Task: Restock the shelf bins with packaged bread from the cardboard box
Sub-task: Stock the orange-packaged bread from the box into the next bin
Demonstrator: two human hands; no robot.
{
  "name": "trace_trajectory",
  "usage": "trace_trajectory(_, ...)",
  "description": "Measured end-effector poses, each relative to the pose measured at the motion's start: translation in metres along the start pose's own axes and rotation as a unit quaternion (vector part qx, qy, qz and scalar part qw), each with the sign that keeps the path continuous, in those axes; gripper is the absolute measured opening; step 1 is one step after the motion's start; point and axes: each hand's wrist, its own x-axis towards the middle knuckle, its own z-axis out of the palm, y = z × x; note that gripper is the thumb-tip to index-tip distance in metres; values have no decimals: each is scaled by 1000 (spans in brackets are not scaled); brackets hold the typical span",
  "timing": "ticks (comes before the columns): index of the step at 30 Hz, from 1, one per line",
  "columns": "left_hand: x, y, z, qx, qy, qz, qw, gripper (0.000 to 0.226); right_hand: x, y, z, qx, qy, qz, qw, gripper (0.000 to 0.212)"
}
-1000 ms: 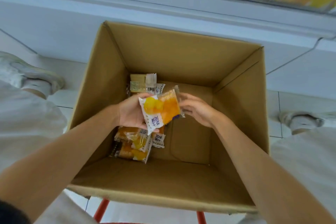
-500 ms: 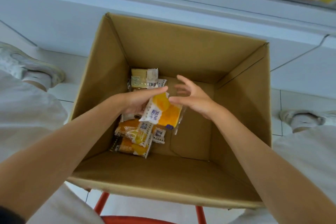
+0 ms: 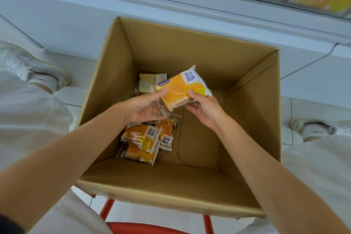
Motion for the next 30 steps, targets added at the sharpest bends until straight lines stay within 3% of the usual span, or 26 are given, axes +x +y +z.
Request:
trace_trajectory(3,3,-4,4,-43,45,48,997,51,1,10,5,16,-25,27,999,35)
trace_trajectory(7,15,-5,-21,-58,196,118,972,32,7,28,-9,-145,-35,68,986,69)
trace_trajectory(9,19,-9,-32,-72,248,131,957,25,14,52,-11,-253,-67,103,960,73)
trace_trajectory(12,26,-17,-42,-95,289,136,943,31,35,92,-6,-402,-134,134,896,79)
trace_trajectory(15,32,-25,-47,-117,305,127,937,34,58,123,-1,-466,-150,131,862,82)
trace_trajectory(19,38,-33,-49,-81,307,120,941,22,78,151,3,-476,-120,102,865,72)
trace_trajectory(23,37,-38,-47,-54,294,109,948,19,80,163,7,-528,-97,54,842,58)
trace_trajectory(26,37,-39,-47,-40,282,103,953,22,77,165,9,-531,-93,72,839,53)
trace_trajectory(30,35,-40,-45,-20,265,105,958,27,69,158,3,-480,-119,105,863,24)
